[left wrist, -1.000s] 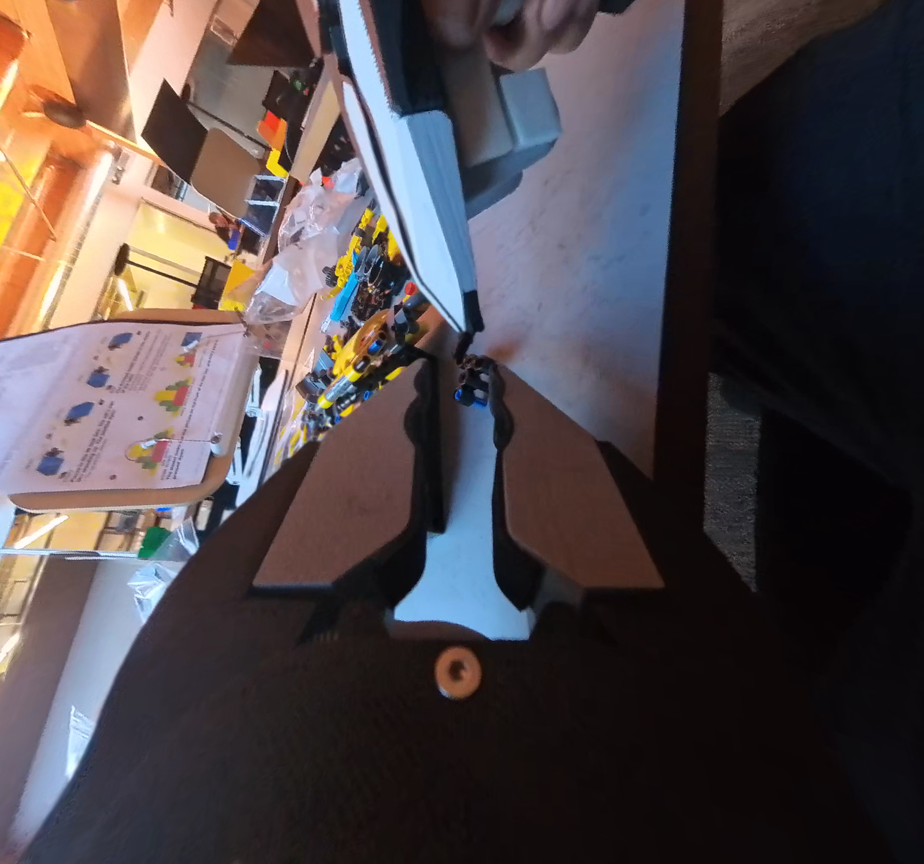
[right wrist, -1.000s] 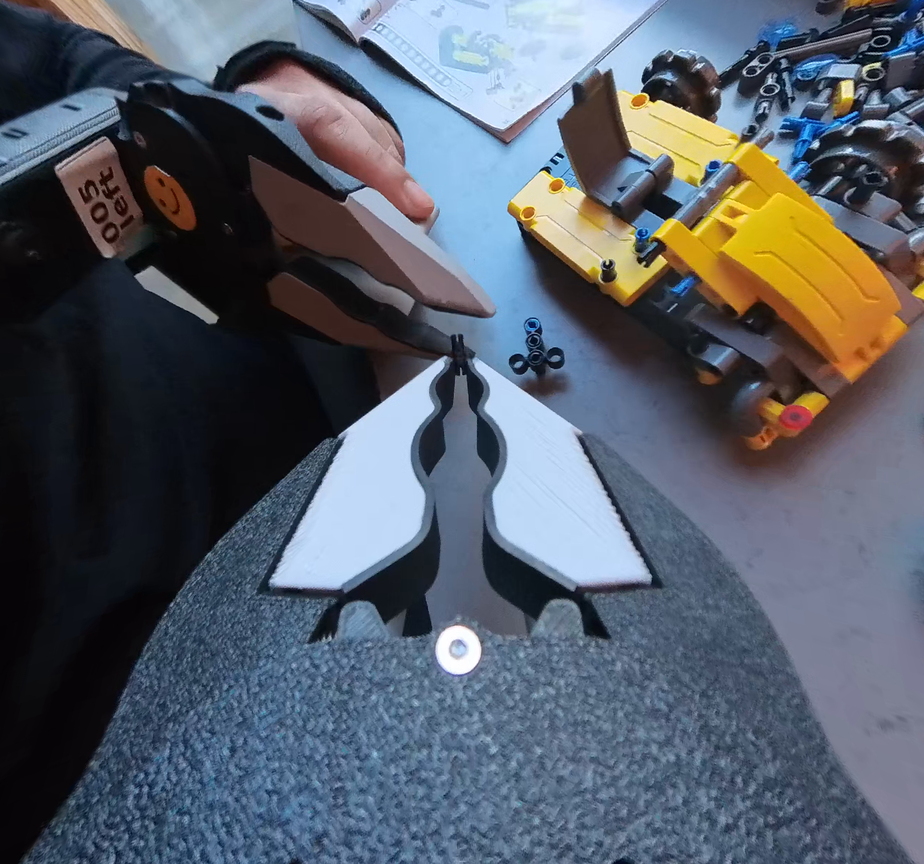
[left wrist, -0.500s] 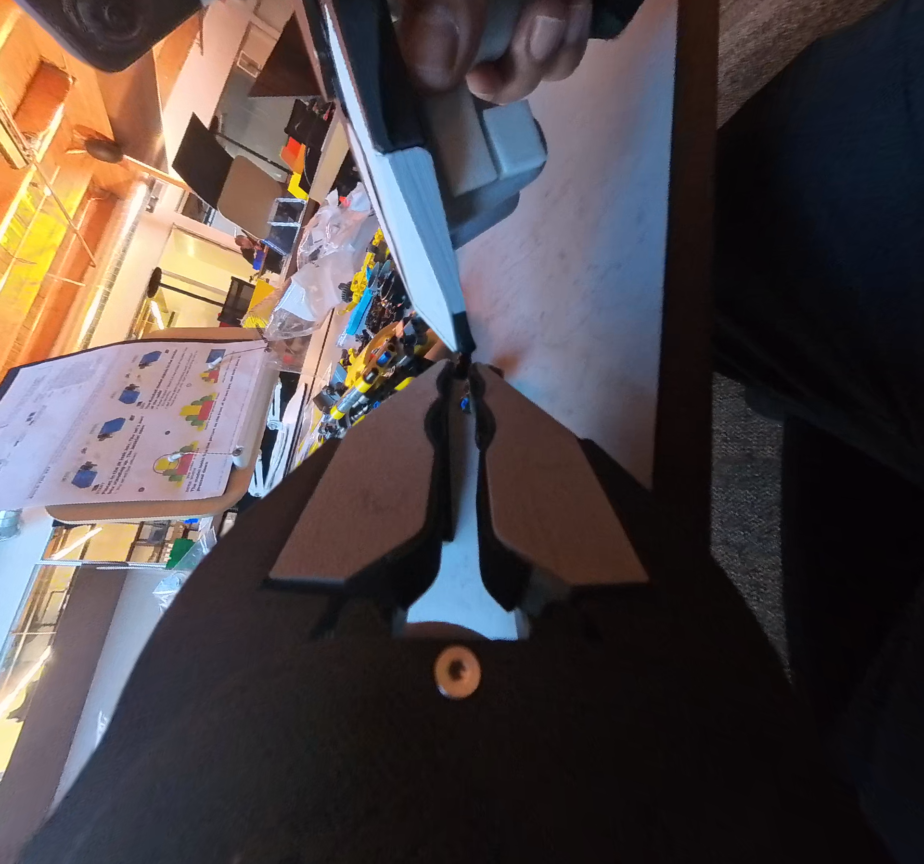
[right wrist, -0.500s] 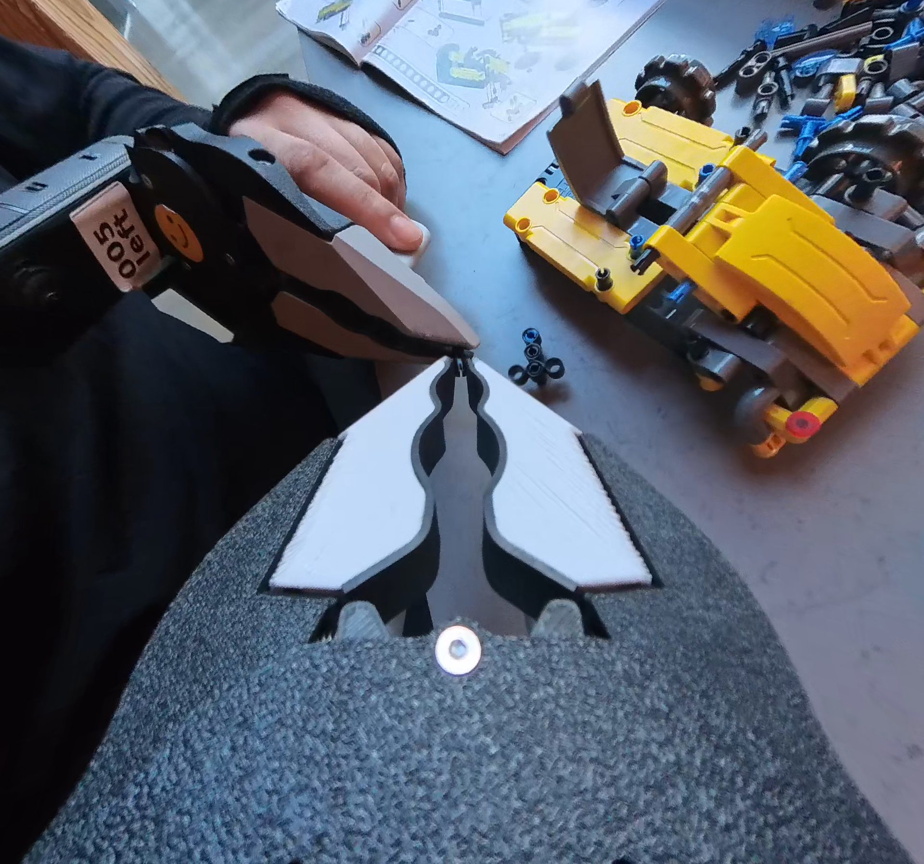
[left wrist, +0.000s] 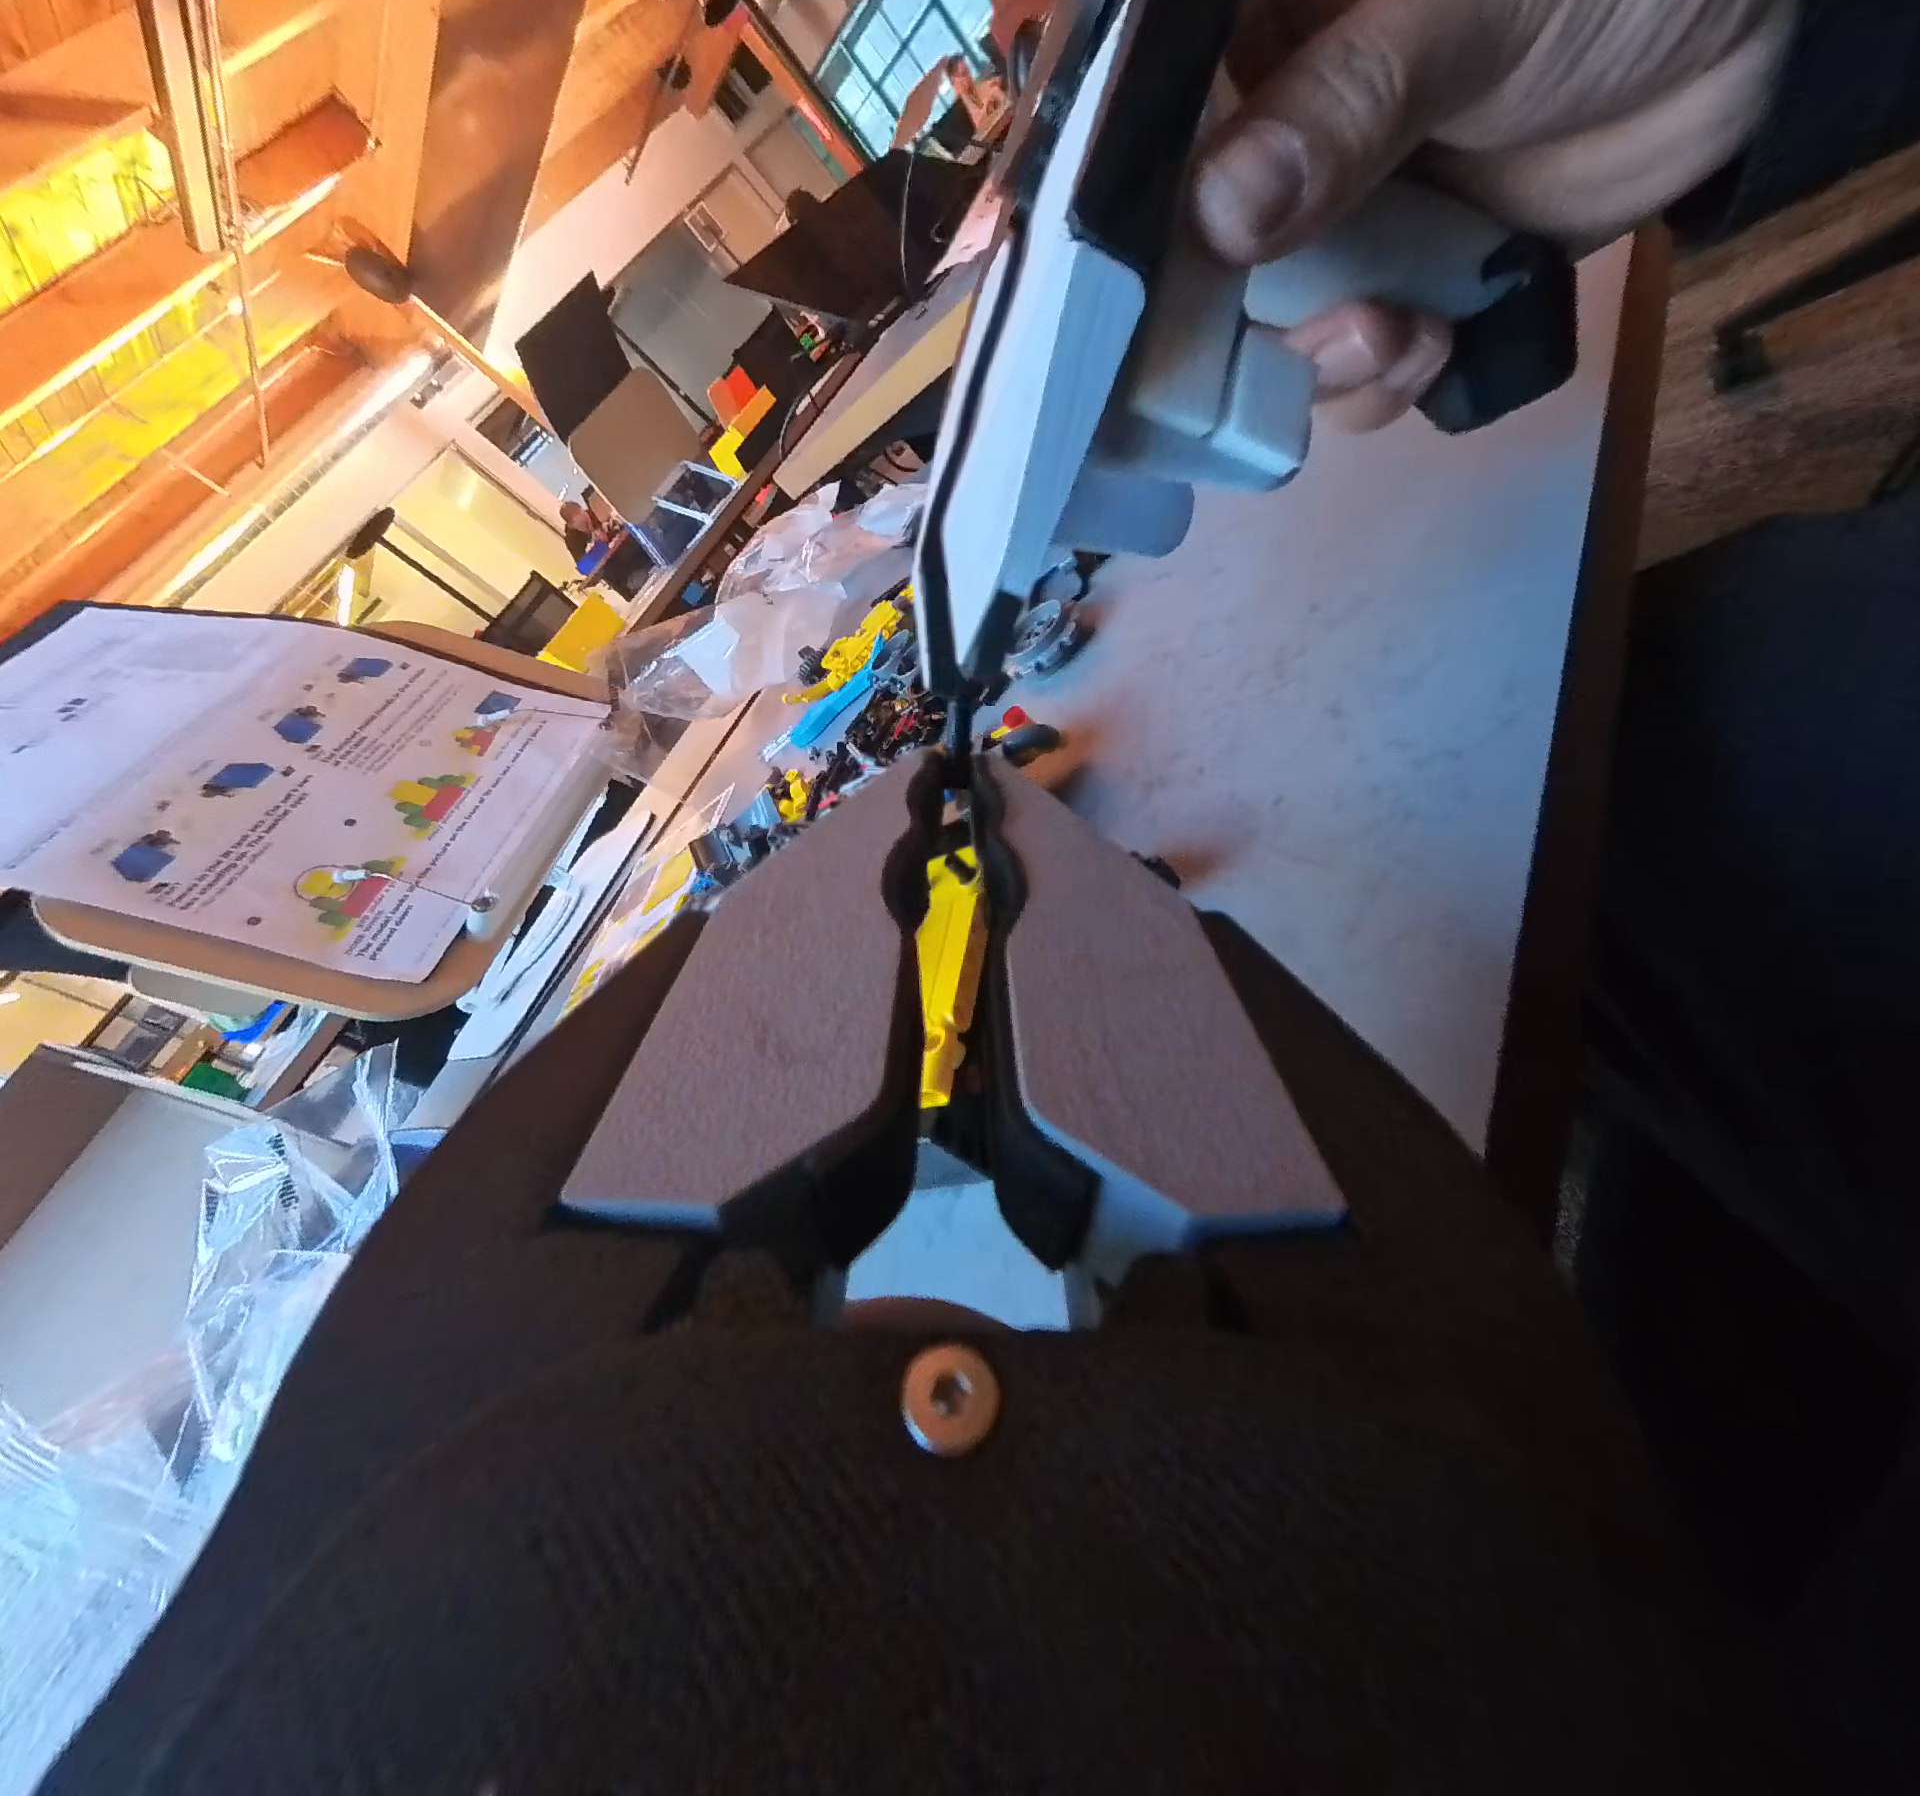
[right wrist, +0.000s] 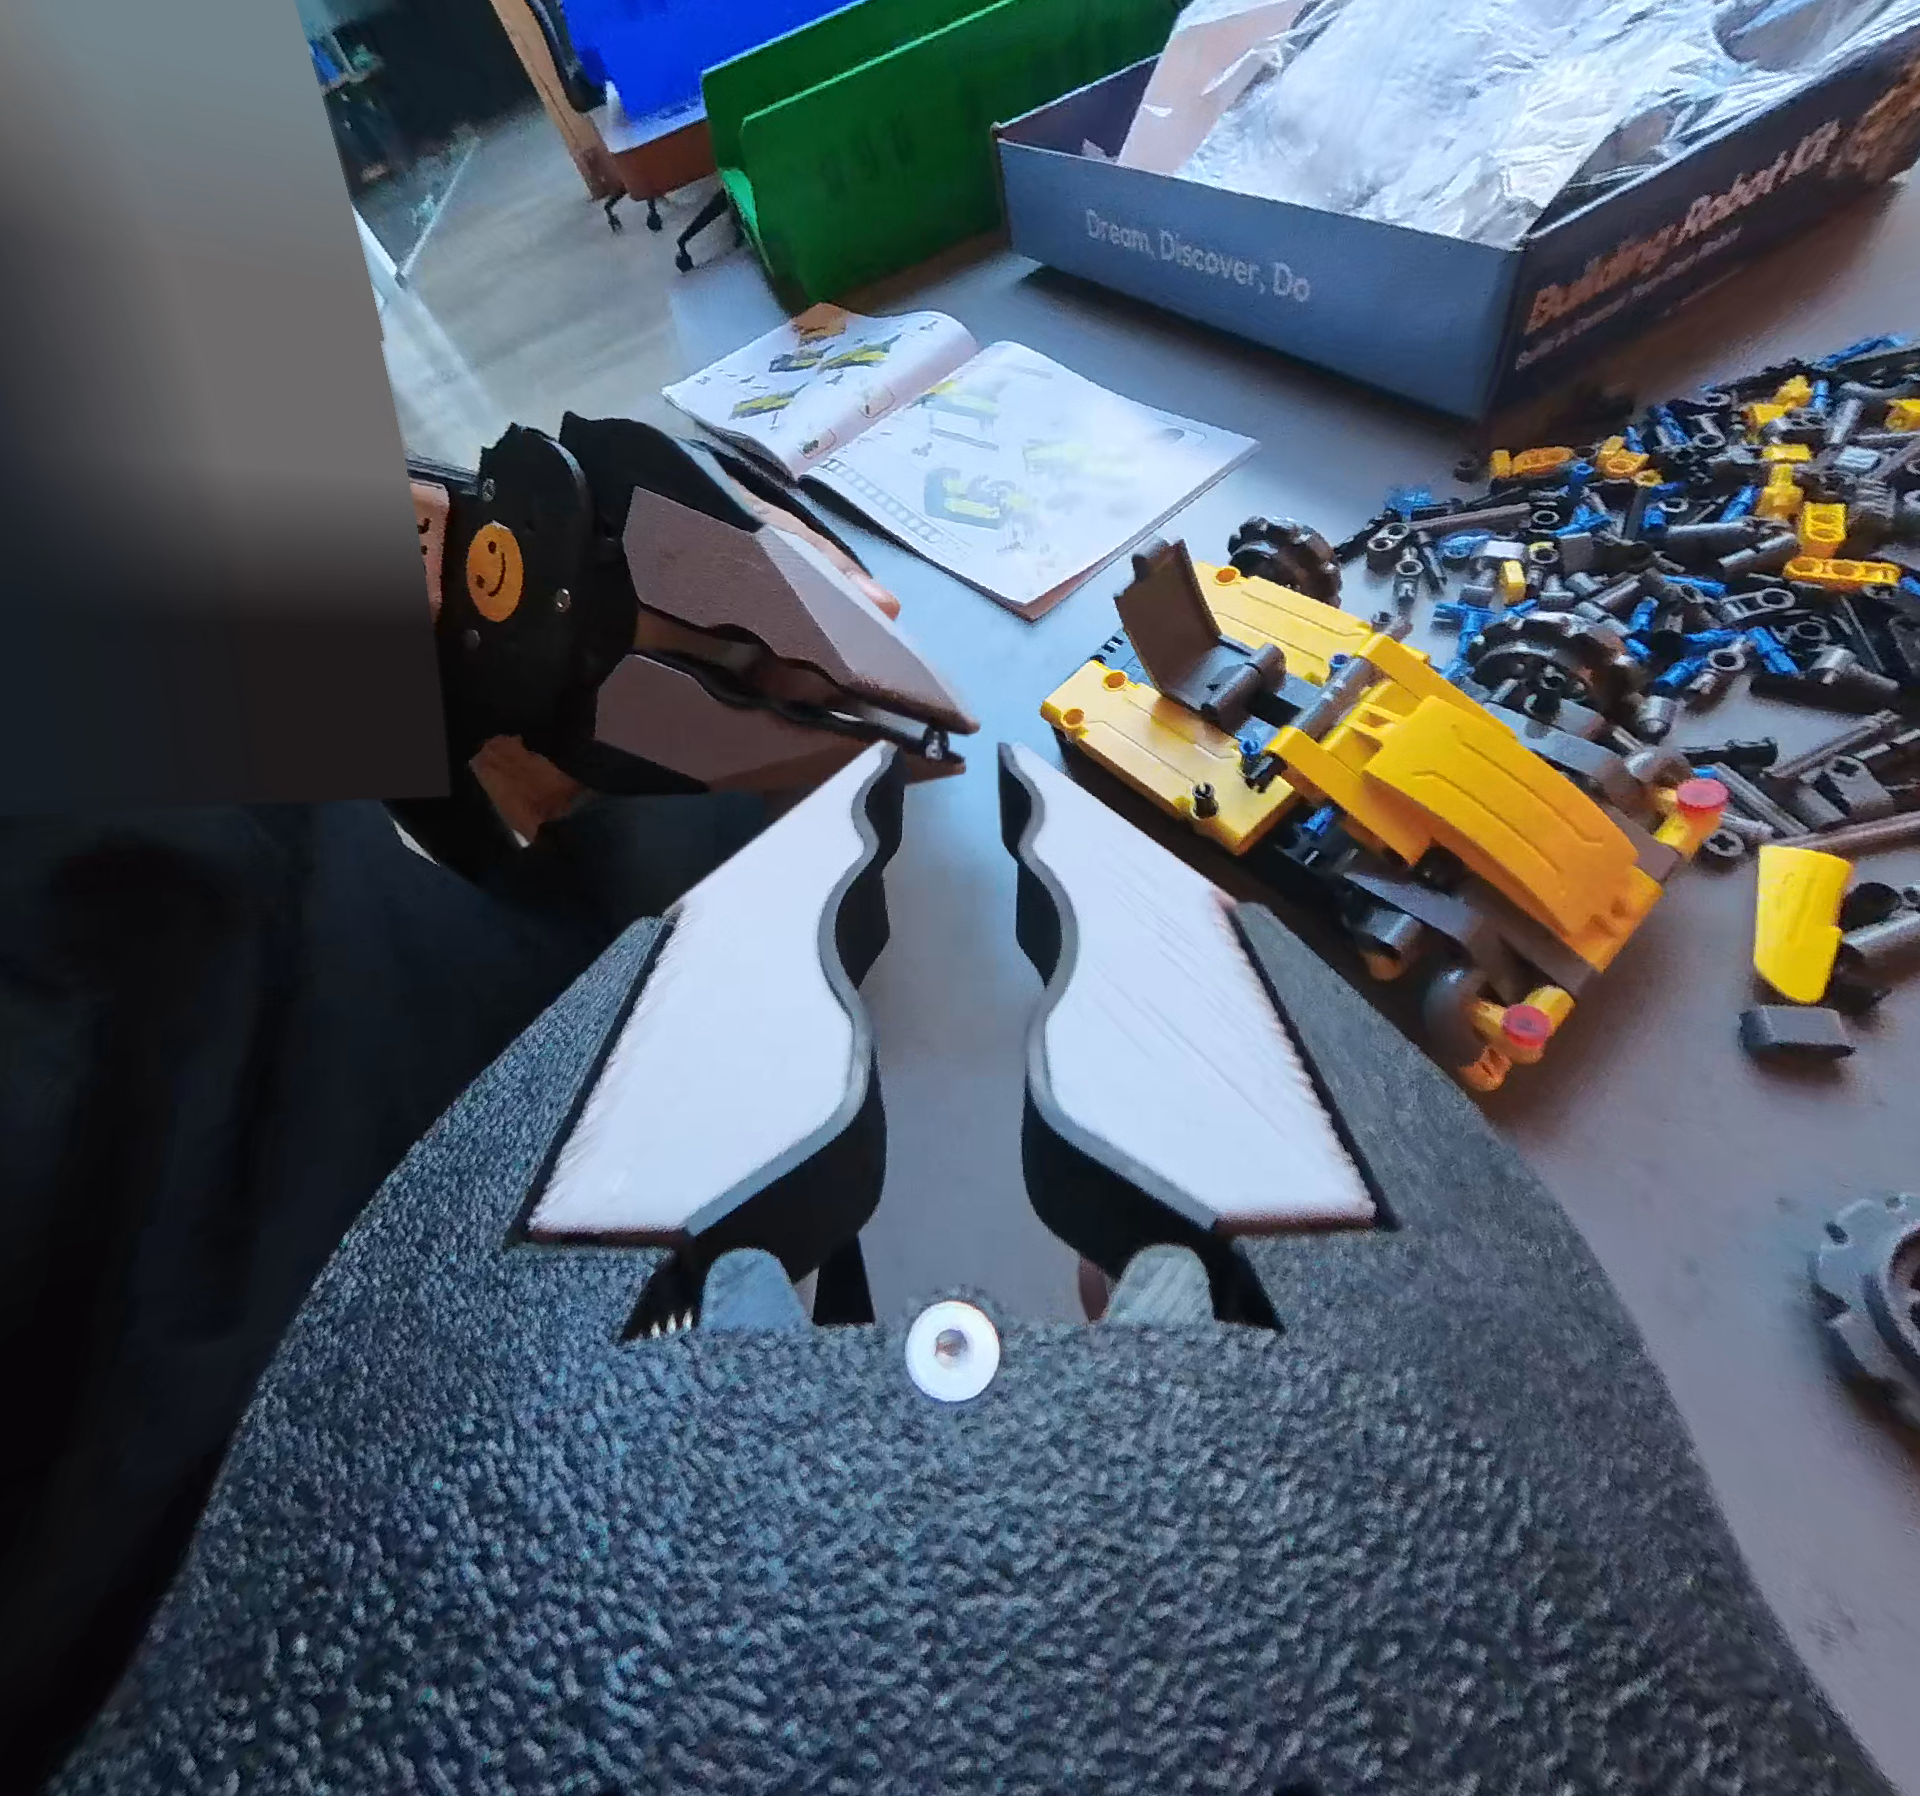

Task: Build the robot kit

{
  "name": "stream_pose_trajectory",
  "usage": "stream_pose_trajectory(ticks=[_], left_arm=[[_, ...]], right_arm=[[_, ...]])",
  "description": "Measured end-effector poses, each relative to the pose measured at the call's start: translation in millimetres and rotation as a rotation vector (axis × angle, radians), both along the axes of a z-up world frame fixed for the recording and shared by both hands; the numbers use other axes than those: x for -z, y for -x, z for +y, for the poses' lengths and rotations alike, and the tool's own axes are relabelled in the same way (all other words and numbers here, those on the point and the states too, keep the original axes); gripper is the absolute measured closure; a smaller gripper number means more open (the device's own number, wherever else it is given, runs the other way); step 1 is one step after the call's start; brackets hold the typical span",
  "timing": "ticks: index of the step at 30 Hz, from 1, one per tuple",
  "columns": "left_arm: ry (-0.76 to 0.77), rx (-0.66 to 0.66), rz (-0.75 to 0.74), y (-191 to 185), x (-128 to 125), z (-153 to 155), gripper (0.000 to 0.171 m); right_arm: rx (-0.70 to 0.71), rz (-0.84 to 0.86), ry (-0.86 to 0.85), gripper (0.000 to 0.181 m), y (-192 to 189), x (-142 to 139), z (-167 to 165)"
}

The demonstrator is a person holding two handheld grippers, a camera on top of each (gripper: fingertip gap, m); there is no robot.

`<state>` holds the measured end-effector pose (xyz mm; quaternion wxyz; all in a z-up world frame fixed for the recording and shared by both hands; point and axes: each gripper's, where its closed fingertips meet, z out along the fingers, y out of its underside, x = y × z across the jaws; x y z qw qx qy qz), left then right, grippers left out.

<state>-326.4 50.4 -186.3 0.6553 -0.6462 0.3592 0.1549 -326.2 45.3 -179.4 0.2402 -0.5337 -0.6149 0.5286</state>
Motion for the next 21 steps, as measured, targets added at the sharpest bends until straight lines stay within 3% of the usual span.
stream_pose_trajectory(ticks=[5,21], left_arm=[[0.001,0.005,-0.005,-0.1,-0.4,-0.6,0.171],[-0.002,0.012,-0.035,0.0,-3.4,-2.7,0.171]], right_arm=[[-0.023,-0.001,-0.011,0.176,2.3,0.0,-4.8],[-0.021,-0.022,-0.033,0.177,4.4,1.0,-4.2]])
